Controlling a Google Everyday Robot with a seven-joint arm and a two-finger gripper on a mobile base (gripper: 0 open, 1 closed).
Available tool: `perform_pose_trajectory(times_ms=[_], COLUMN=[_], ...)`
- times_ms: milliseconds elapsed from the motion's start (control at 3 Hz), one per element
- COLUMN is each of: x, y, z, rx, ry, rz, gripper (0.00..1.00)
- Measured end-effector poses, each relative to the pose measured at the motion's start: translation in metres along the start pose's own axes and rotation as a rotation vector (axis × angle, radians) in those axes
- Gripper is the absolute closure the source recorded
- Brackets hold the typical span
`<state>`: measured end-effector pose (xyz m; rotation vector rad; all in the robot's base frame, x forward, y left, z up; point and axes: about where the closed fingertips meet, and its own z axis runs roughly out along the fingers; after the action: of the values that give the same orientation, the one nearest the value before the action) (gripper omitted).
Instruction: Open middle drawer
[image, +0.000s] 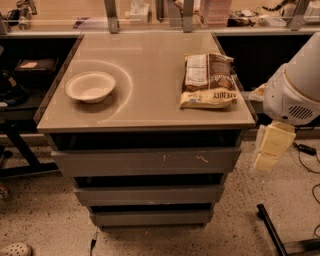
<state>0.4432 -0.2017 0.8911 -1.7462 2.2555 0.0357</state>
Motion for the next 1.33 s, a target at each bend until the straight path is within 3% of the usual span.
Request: perform_pose_trajectory(times_ms=[333,667,1000,1333], x=[-0.007,-0.030,-0.037,-0.035], y=[0.027,0.075,0.116,0.121], z=[0.023,0.086,0.156,0.164], rx=[-0.043,-0.144,-0.243,-0.246], ry=[-0.022,-0.118,-0.163,-0.158], rz=[0.020,0.078,0.146,0.149], gripper=[0.00,0.00,0.00,0.00])
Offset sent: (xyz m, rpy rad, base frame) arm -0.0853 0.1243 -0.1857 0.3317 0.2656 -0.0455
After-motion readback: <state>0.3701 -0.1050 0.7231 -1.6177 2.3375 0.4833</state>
